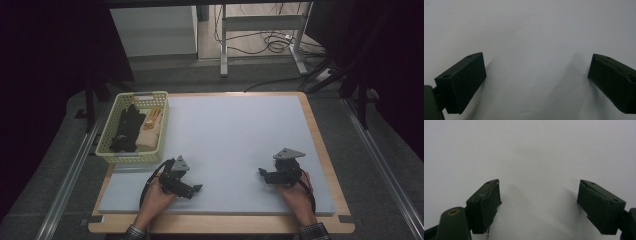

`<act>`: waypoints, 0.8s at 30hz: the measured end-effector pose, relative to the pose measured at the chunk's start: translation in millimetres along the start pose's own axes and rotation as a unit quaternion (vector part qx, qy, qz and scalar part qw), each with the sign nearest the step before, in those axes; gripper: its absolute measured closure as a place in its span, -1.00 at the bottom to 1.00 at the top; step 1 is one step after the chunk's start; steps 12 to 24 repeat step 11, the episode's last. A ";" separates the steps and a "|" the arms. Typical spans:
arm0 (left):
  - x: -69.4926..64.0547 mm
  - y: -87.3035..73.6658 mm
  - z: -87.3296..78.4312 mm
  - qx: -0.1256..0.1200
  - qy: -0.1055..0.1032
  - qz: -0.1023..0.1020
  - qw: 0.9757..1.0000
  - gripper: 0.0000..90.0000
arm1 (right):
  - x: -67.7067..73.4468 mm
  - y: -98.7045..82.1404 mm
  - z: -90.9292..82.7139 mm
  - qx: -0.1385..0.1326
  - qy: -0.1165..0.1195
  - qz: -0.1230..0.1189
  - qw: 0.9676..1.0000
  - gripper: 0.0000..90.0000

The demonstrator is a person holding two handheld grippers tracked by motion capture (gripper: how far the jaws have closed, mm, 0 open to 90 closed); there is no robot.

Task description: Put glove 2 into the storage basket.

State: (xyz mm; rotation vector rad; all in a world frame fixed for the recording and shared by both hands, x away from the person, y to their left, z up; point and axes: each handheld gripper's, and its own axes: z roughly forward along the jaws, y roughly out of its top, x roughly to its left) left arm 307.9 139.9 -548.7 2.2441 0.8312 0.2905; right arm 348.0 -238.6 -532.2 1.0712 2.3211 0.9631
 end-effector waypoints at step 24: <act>-0.2 -0.4 0.2 0.000 0.000 0.000 1.000 -0.97 | -0.2 -0.4 0.1 0.000 0.002 0.003 1.000 -0.60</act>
